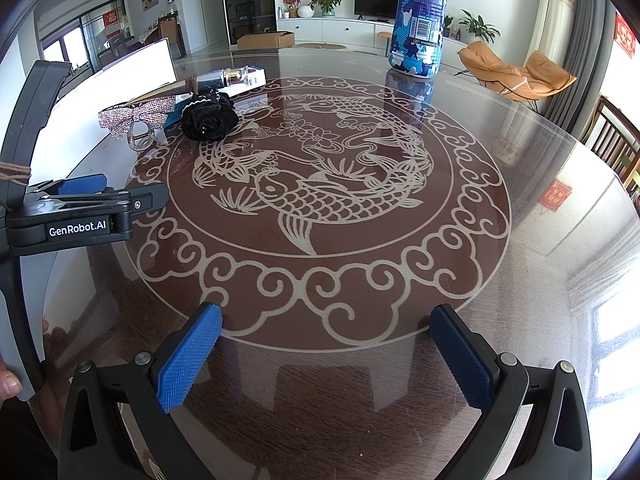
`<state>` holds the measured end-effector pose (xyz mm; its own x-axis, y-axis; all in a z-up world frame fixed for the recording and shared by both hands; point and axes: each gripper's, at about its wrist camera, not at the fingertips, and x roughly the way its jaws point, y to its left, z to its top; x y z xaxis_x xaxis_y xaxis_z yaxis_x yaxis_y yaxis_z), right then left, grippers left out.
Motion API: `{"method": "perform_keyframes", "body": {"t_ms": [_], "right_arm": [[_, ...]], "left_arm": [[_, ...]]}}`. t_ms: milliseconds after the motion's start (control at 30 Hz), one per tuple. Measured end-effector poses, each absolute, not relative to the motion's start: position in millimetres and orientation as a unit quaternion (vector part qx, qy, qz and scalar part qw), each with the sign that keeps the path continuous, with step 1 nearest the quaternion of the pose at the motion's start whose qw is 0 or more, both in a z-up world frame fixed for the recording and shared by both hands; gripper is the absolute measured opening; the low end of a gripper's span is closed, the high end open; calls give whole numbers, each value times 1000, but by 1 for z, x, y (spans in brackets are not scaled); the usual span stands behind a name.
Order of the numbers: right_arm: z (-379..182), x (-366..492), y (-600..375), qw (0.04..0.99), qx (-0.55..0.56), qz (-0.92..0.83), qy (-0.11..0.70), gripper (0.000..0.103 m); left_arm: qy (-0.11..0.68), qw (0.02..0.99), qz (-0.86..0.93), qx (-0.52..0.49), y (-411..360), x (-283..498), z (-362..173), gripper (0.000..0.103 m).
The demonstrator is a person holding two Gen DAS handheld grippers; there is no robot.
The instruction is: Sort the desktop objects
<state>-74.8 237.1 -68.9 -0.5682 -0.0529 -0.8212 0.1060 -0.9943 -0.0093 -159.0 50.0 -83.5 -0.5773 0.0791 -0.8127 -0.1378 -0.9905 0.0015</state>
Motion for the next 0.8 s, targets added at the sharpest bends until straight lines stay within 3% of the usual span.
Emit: {"method": "perform_keyframes", "body": {"t_ms": [567, 800], "right_arm": [[-69, -75, 237, 45, 462, -885, 29, 103], [-69, -75, 237, 45, 462, -885, 29, 103]], "left_arm": [[56, 92, 871, -479, 45, -146, -81, 103], [1, 88, 860, -502, -5, -105, -66, 103]]}}
